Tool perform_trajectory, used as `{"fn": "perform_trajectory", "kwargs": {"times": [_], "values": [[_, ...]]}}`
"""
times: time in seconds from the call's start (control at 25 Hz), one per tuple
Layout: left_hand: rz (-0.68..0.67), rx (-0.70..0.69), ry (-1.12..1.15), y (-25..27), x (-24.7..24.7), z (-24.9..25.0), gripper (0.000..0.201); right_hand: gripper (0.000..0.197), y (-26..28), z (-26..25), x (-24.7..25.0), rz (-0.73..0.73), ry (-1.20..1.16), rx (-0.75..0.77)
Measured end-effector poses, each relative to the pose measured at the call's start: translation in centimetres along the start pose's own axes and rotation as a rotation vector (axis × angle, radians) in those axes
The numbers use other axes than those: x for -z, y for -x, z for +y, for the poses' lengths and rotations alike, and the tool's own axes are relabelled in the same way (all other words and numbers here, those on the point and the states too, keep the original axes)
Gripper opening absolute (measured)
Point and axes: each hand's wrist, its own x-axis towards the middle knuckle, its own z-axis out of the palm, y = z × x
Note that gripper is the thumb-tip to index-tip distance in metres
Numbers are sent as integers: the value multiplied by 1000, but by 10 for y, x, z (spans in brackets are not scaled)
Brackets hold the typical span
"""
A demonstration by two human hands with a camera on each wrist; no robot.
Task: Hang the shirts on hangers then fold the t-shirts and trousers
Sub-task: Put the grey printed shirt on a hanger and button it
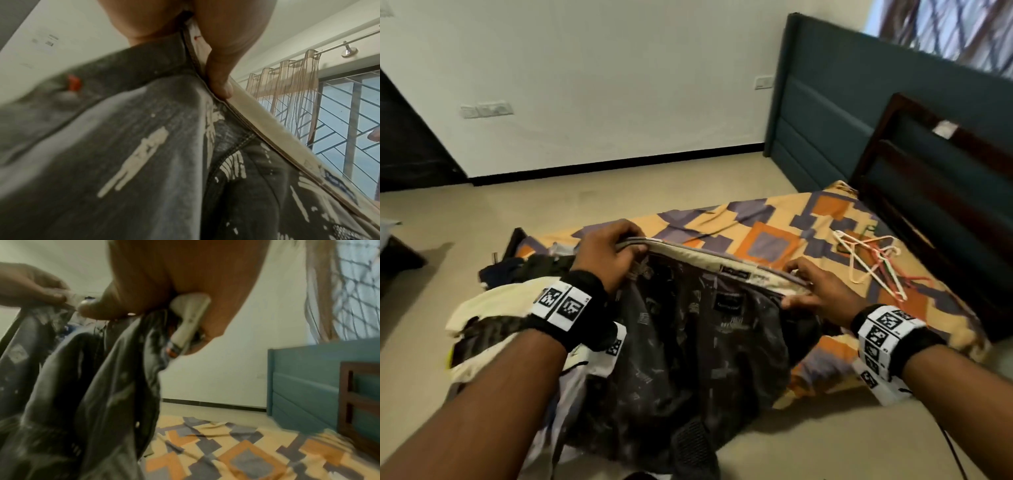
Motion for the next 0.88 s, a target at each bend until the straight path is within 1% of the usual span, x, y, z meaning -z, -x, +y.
{"fn": "perform_trajectory", "kwargs": {"times": [0.04, 0.08, 0.12, 0.16, 0.2, 0.24, 0.32, 0.36, 0.4, 0.44, 0.52, 0.56, 0.64, 0.68, 0.72, 0.8, 0.84, 0.88], "values": [[-1, 4, 11, -9, -16, 7, 17, 41, 4, 15, 20, -71, 127, -29], [-2, 12, 10, -19, -30, 12, 13, 41, 4, 30, 40, -134, 234, -52], [-6, 26, -2, -27, -43, 16, 11, 34, 5, 45, 58, -183, 258, -87], [-10, 44, -6, -34, -56, 19, 11, 27, 5, 61, 74, -191, 199, -124], [-17, 59, -4, -43, -69, 19, 12, 23, 4, 76, 89, -168, 119, -162], [-34, 81, 4, -50, -82, 17, 12, 23, 1, 89, 101, -109, 39, -176], [-97, 149, 14, -64, -109, 8, 13, 30, -8, 114, 118, 46, -63, -223], [-133, 178, 19, -68, -119, 3, 13, 30, -13, 120, 123, 77, -87, -247], [-175, 197, 31, -76, -131, -5, 12, 29, -22, 130, 130, 48, -106, -266], [-223, 211, 49, -84, -141, -14, 13, 30, -33, 138, 137, -24, -120, -286], [-291, 246, 119, -104, -156, -32, 25, 38, -61, 155, 156, -157, -169, -329], [-296, 260, 177, -118, -163, -41, 28, 45, -78, 163, 165, -181, -221, -347], [-263, 300, 287, -159, -183, -54, 24, 54, -120, 177, 188, -165, -313, -381], [-244, 323, 286, -177, -195, -58, 22, 50, -138, 182, 193, -145, -338, -399], [-250, 358, 266, -201, -217, -73, 20, 40, -168, 197, 197, -133, -339, -433], [-319, 443, 157, -241, -273, -111, 9, 16, -231, 232, 192, -107, -254, -463], [-362, 488, 96, -256, -305, -134, 8, 10, -262, 256, 183, -109, -185, -460], [-395, 543, 46, -264, -337, -157, 9, 10, -291, 281, 169, -129, -126, -457]]}}
